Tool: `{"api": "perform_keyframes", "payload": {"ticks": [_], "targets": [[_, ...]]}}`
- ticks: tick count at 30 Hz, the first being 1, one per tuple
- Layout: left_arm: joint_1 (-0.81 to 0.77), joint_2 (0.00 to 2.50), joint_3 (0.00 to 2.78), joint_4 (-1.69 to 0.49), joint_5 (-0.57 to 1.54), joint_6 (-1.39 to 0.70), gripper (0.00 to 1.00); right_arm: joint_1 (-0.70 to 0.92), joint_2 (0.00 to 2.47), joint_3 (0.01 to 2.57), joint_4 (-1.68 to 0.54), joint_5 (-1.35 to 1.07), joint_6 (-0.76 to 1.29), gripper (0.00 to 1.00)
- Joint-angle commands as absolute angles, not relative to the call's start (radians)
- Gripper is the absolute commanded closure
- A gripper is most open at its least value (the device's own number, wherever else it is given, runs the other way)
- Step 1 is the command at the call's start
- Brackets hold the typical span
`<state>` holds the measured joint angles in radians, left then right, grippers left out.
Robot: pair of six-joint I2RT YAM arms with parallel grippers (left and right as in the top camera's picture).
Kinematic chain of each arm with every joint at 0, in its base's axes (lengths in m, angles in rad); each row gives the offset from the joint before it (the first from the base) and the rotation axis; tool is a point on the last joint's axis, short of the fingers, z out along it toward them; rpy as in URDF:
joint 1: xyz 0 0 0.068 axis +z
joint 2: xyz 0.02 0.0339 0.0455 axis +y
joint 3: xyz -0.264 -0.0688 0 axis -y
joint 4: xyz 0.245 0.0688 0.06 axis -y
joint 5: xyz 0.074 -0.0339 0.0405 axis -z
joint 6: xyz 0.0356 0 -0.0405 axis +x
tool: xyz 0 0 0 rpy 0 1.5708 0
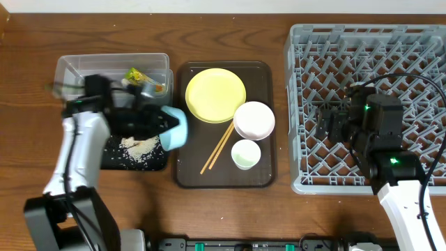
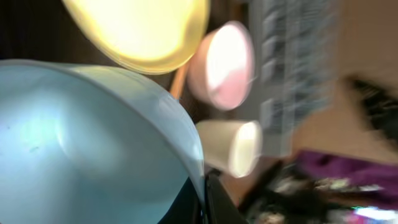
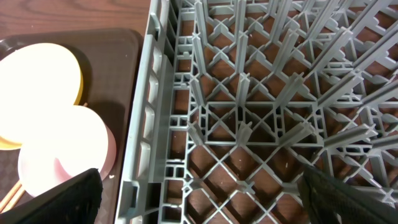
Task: Sort waste into correct bins and load items into the dishwasher rack
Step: 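Return the emptied blue bowl to the brown tray with the left gripper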
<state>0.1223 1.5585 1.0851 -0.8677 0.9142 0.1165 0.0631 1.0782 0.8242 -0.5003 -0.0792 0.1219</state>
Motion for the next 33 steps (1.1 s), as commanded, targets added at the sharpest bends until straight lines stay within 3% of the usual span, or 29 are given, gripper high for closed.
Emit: {"api": "perform_keyframes", "payload": {"ticks": [1,5,11,15,22,24,25,26,33], "targets": [[-0.015,1.554,1.090,-0.843,0.613,0.051,0.94,0.073,1.080,0.847,-0.498,-0.088,0.126,0.01],[-0.170,1.573,1.090,-0.802,0.418,-0.030,0.94,0.073,1.080,0.847,-0.498,-0.088,0.126,0.01],[-0.334,1.608,1.090,-0.717,0.345,-0.082,0.93,0.073,1.080,0.847,-0.499,-0.088,0.126,0.01],[-0.387,1.647,1.090,-0.712,0.220,-0.136,0.93,0.073,1.080,0.847,-0.503,-0.088,0.126,0.01],[-0.394,1.692,1.090,-0.716,0.216,-0.168,0.93,0.073,1.080,0.847,-0.506,-0.088,0.126,0.01],[-0.394,1.685,1.090,-0.716,0.216,-0.168,0.83,0.073,1.080,0.847,-0.505,-0.088,0.126,0.01],[-0.394,1.682,1.091,-0.716,0.216,-0.168,0.66,0.073,1.080,0.847,-0.505,-0.088,0.126,0.01],[-0.394,1.675,1.092,-0.716,0.216,-0.170,0.56,0.073,1.080,0.847,-0.506,-0.088,0.126,0.01],[-0.394,1.589,1.117,-0.712,0.312,-0.170,0.47,0.073,1.080,0.847,-0.506,-0.088,0.126,0.01]]}}
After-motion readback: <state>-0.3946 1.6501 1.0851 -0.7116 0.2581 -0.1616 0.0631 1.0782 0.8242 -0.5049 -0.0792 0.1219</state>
